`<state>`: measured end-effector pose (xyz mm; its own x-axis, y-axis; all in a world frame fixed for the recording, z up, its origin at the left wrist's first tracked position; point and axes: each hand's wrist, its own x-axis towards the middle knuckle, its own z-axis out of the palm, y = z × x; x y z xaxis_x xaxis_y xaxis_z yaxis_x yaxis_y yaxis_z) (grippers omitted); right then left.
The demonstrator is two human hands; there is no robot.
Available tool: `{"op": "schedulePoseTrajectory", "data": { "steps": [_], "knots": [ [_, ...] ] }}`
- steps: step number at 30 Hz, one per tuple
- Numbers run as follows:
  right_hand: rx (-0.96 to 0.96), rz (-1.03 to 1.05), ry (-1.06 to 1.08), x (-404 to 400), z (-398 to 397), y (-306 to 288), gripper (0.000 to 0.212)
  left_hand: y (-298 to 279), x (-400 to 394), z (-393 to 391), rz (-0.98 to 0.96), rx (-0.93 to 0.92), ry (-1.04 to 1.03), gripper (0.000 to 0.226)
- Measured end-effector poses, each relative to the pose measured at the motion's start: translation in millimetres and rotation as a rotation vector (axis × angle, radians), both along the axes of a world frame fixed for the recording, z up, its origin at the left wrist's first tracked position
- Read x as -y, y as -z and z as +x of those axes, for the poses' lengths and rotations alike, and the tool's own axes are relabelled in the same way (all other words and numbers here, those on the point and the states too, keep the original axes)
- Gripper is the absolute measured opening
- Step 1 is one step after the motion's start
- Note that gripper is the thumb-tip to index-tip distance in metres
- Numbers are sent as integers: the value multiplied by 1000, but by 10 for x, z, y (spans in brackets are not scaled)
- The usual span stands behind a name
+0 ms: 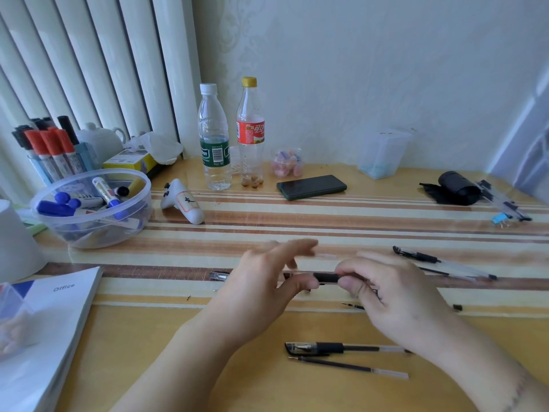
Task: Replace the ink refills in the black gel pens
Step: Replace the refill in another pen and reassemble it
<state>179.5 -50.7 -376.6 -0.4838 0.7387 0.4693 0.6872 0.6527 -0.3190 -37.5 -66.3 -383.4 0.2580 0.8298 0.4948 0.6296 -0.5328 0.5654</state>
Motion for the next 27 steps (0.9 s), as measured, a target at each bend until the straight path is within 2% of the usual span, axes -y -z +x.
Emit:
{"op": "schedulePoseTrajectory", "data": {
  "steps": [2, 4, 6, 8, 10, 16, 20, 22, 27],
  "knots": [
    [-32, -64, 43, -75, 40, 3, 14, -13, -23, -65, 61, 15, -108, 58],
    [-63, -100, 119, -188, 102, -8, 4, -22, -43, -127, 95, 108, -221, 50],
    [-47, -163, 196, -327, 169, -39, 11, -15, -60, -155, 110, 174, -326, 37],
    [10, -317, 248, -468, 171, -100, 16, -6, -78, -165, 105, 186, -378, 29],
    [67, -411, 283, -593, 126, -125, 12, 5, -90, -166, 97, 164, -384, 25],
    [37, -361, 267, -895, -338, -88, 20, 36, -84, -132, 94, 73, -374, 23],
    [50, -361, 298, -984, -566, 134, 13, 53, -79, -141, 69, 30, -368, 25],
    [91, -324, 283, -1006, -569, 203, 5, 52, -84, -149, 63, 19, -367, 25],
    [-38, -379, 231, -976, -166, 56, 9, 56, -81, -162, 51, 7, -372, 25]
  ]
}}
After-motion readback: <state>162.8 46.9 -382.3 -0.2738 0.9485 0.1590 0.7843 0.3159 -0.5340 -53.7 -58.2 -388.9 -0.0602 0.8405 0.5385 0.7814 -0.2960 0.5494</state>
